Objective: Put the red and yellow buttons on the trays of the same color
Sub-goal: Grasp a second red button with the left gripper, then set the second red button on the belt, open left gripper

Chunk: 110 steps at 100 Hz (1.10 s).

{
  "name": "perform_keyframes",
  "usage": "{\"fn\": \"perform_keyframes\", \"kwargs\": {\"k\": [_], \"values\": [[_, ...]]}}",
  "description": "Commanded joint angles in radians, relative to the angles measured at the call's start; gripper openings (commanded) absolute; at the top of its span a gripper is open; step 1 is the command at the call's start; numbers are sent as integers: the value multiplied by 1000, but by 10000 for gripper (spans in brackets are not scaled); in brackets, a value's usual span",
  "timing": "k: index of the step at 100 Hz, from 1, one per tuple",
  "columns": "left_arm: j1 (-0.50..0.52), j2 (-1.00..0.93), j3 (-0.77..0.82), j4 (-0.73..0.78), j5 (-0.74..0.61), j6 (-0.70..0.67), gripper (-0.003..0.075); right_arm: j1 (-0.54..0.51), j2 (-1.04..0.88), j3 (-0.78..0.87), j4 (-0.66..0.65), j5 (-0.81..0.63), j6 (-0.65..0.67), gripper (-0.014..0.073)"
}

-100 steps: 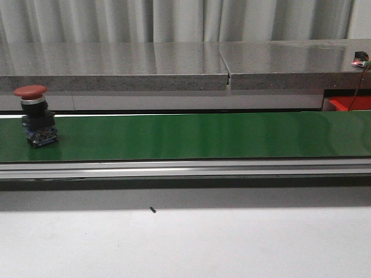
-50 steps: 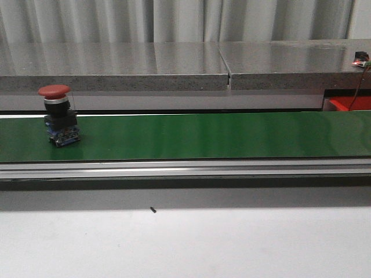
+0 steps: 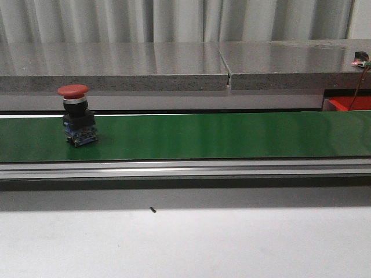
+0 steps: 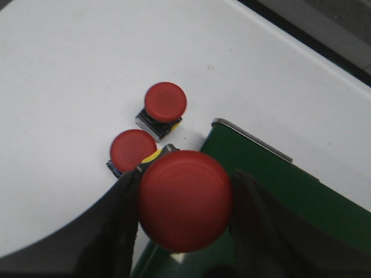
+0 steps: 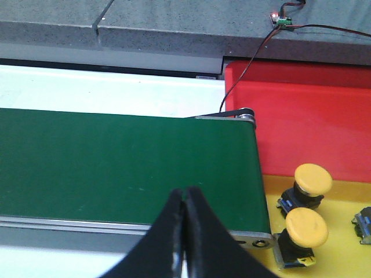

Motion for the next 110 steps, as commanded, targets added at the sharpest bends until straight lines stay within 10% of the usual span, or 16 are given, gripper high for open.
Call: {"fn": "perform_keyframes", "kwargs": {"k": [1, 65, 94, 110], "values": [[-52, -32, -20, -20, -33, 0, 165, 2, -1, -26, 12, -71, -10, -67], [-132, 68, -21, -16, 39, 0, 171, 2, -1, -26, 12, -71, -10, -67], [-132, 48, -21, -25, 107, 35, 511, 2, -1, -26, 12, -71, -10, -67], [-160, -26, -21, -25, 140, 97, 519, 2, -1, -26, 12, -71, -10, -67]]}}
